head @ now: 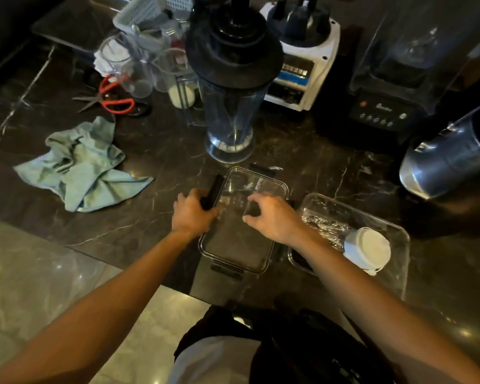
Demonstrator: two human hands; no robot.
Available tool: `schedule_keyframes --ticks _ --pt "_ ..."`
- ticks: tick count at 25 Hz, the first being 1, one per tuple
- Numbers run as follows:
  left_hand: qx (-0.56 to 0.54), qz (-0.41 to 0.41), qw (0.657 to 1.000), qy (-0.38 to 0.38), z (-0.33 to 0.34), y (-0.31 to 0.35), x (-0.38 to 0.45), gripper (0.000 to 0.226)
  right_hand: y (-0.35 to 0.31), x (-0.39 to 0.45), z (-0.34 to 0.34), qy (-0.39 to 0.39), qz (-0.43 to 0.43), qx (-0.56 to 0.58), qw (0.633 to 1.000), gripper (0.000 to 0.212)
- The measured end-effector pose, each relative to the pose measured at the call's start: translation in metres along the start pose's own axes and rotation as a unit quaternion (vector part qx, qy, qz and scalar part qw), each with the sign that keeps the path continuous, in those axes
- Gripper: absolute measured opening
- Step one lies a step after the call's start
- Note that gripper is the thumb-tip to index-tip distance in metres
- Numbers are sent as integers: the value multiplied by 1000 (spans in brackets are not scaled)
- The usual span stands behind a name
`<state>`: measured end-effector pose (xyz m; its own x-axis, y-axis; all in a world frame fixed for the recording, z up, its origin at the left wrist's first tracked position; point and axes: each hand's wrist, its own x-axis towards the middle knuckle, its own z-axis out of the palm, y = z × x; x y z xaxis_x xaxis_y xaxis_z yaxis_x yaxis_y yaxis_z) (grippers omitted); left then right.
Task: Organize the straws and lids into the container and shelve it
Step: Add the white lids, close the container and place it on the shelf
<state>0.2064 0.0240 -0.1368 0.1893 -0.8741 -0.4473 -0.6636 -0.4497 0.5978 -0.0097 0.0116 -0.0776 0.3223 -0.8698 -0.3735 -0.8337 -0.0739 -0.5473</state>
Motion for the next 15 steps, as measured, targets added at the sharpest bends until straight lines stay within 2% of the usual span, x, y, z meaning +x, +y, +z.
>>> schedule_keyframes --ticks 5,8,11,13,15 --pt "10 -12 1000 -1 0 -11 5 35 3 1 26 -102 20 -41 994 60" --pt "2 -1 999 -41 -4 -13 7 2 6 -3 26 -121 22 -42 991 66" --pt "-39 -3 997 -71 -18 -14 3 13 7 -10 19 -122 15 -30 992 69" --pt "-127 -24 989 -67 -28 -12 -2 17 6 -17 13 -134 4 -29 991 71" --pt "-227 -22 969 -94 -35 -1 -9 20 7 -28 8 -142 -10 -25 989 77"
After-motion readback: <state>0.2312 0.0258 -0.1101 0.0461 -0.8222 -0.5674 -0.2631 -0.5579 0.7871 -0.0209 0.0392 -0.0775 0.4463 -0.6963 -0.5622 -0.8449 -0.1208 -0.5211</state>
